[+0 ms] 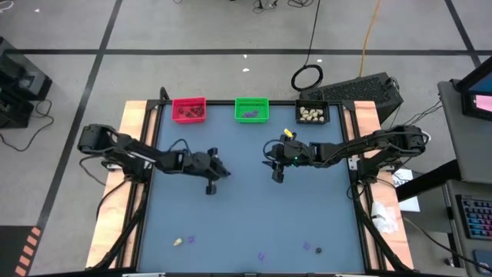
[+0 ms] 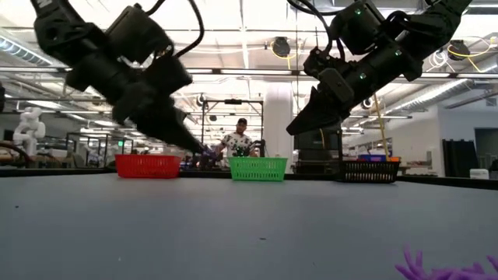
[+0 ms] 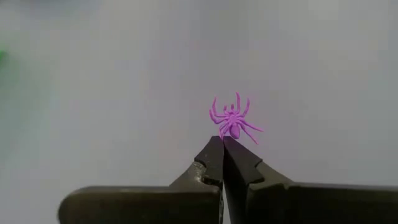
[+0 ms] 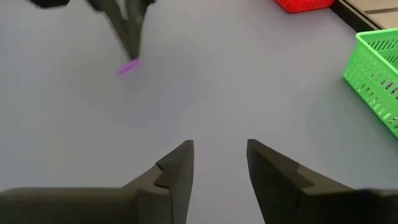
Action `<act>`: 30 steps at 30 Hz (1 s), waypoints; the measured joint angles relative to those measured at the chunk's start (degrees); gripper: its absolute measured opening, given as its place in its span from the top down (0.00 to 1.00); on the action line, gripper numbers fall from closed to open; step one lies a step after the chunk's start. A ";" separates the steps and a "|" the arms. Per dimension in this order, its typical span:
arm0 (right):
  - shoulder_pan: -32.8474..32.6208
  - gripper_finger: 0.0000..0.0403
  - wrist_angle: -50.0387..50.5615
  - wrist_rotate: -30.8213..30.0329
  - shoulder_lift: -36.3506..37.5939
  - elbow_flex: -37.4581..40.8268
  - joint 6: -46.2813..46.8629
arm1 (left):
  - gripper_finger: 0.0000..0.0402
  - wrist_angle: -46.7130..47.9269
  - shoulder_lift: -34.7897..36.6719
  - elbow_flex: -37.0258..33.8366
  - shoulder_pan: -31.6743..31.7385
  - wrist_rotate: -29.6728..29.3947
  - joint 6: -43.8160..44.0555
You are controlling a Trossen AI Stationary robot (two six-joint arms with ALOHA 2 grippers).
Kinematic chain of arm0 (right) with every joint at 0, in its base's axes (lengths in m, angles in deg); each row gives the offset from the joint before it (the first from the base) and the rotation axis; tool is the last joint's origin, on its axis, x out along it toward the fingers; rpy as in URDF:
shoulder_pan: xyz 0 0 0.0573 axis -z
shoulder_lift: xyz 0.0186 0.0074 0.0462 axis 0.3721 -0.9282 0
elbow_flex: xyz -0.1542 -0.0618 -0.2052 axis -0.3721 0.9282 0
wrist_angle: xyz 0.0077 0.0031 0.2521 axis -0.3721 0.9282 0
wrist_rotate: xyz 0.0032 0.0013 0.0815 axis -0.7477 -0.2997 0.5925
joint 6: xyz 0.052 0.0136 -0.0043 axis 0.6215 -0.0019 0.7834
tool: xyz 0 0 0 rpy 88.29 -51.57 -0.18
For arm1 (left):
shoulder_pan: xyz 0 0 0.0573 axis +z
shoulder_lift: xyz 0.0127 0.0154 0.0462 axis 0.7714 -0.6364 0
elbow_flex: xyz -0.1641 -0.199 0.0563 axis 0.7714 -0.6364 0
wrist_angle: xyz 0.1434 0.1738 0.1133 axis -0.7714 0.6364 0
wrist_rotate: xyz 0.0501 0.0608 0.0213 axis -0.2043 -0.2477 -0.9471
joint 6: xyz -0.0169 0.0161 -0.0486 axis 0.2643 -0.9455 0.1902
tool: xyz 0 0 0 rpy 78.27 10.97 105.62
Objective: Sort Halloween decoration
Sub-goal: Put the purple spider toy into the green bin
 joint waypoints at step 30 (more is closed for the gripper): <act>2.21 0.65 -2.32 0.20 0.04 0.02 0.46 | 1.00 34.50 -25.98 49.40 36.44 6.60 -15.21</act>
